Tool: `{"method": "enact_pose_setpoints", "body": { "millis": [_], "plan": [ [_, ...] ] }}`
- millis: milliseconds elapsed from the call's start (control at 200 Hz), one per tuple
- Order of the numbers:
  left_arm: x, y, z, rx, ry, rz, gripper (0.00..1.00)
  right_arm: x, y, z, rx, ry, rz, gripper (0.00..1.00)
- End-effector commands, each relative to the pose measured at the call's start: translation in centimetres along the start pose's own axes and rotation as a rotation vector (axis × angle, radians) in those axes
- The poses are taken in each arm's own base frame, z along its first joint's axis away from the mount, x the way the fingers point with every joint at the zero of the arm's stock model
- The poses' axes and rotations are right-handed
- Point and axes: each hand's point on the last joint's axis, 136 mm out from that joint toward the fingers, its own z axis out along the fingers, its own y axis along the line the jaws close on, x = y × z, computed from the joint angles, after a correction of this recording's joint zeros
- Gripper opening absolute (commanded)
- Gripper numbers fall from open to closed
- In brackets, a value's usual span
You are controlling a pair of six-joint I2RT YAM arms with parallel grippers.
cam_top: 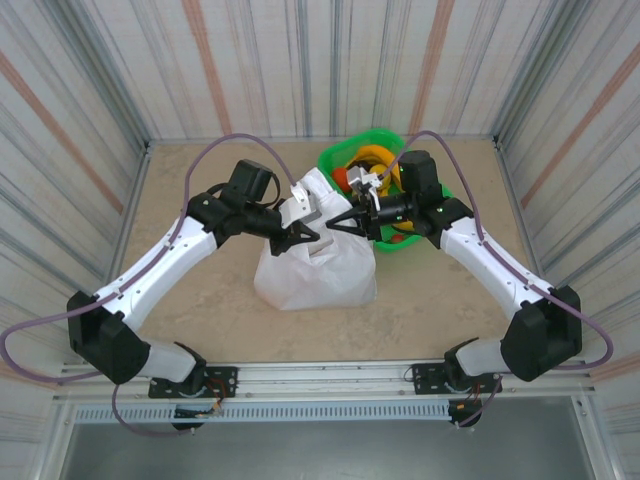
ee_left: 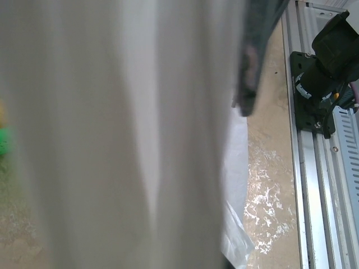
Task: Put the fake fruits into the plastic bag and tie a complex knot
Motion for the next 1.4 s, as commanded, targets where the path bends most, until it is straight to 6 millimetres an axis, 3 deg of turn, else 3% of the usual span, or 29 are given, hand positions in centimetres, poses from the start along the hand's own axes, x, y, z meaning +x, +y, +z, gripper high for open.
{"method": "enact_pose_setpoints", "body": {
  "millis": [0,45,135,376,586,781,852,1072,1252,1312,1398],
  "plan": [
    [-0.4,0.1,-0.4,-0.014,0.001,0.008,0.00,-0.9,0.4,0.1,-0.005,-0.008,-0.026,0.03],
    [-0.5,0.1,-0.5,-0.015,-0.004,0.010,0.01,-0.9,0.4,0.1,-0.001,-0.007,-0.028,0.00],
    [-0.8,0.0,-0.8,-0.018,-0.015,0.014,0.26,-0.8,0.3,0.0,0.005,-0.004,-0.025,0.00],
    [-2.1,0.0,-2.7,-0.031,-0.109,0.005,0.59,-0.6,0.4,0.0,0.005,-0.002,-0.034,0.00],
    [-4.3,0.0,-6.7,-0.041,-0.310,-0.017,0.72,-0.6,0.3,0.1,0.009,-0.002,-0.039,0.00],
    [-5.4,2.4,-10.9,-0.134,-0.488,-0.136,0.75,-0.6,0.2,0.1,0.020,0.001,-0.046,0.00],
    [-5.5,1.6,-11.3,-0.070,-0.518,-0.150,0.75,-0.5,0.0,0.1,0.025,0.002,-0.047,0.00],
    [-2.5,-0.1,-7.6,-0.114,-0.447,-0.124,0.79,-0.7,0.1,0.1,0.016,-0.005,-0.049,0.00],
    [-1.2,1.0,-6.1,-0.151,-0.444,-0.146,0.79,-0.8,0.5,0.2,-0.001,-0.010,-0.049,0.00],
    [-1.3,1.0,-5.5,-0.133,-0.441,-0.140,0.74,-0.8,0.6,0.2,-0.003,-0.010,-0.047,0.00],
    [-1.6,0.8,-5.0,-0.089,-0.442,-0.127,0.52,-0.5,0.6,0.3,-0.007,-0.004,-0.037,0.00]
  ]
}}
